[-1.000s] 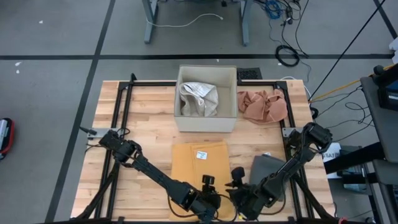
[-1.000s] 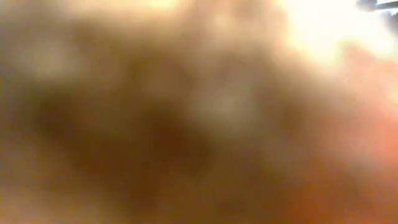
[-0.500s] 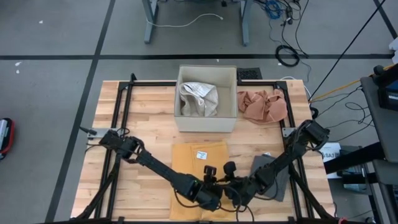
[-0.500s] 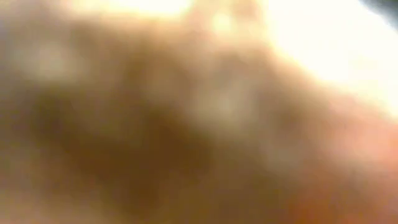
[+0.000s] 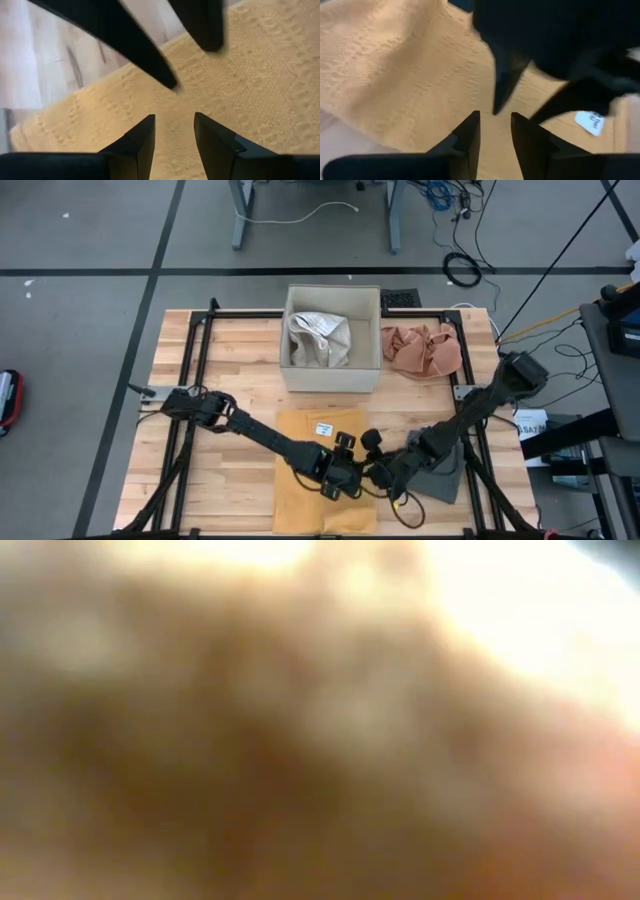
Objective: Fold towel
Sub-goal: Fold the yellow towel
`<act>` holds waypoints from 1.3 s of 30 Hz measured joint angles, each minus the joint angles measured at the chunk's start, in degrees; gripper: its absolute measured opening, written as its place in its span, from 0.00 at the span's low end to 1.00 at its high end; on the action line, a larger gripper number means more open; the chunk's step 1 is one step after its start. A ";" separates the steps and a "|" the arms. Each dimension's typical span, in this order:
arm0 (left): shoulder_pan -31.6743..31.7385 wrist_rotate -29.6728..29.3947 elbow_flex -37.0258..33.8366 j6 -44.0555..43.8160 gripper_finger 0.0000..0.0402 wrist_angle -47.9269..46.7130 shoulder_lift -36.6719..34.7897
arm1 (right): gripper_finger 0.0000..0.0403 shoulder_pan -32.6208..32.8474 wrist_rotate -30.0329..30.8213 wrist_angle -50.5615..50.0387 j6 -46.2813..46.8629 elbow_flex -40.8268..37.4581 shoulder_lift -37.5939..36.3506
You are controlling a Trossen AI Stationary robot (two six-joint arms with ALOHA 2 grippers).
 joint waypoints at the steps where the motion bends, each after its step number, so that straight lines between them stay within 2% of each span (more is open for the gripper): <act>1: 0.53 1.00 0.00 0.25 0.35 0.05 0.00 | 0.24 -0.59 -1.14 -0.61 -0.23 -0.68 -1.78; 11: 6.91 8.46 -0.02 4.01 0.35 0.52 0.00 | 0.24 -4.78 -3.51 -2.02 0.91 -11.90 -20.54; 18: 11.12 11.30 -0.02 6.31 0.35 -1.40 0.00 | 0.24 -5.92 -3.55 7.04 3.51 -20.21 -29.72; 21: 13.31 13.93 -0.02 7.34 0.35 -1.55 0.00 | 0.24 -5.96 -4.94 12.80 3.47 -22.65 -30.69; 25: 16.09 19.81 -0.02 9.18 0.35 3.10 0.00 | 0.24 -5.94 -6.60 18.29 2.71 -24.50 -30.60; 31: 19.94 25.31 -0.02 9.56 0.35 9.03 0.02 | 0.24 -5.92 -6.59 19.39 2.80 -25.18 -30.56; 39: 23.89 27.61 -0.02 9.44 0.35 6.45 -0.03 | 0.24 -5.92 -6.59 17.89 3.60 -25.21 -30.56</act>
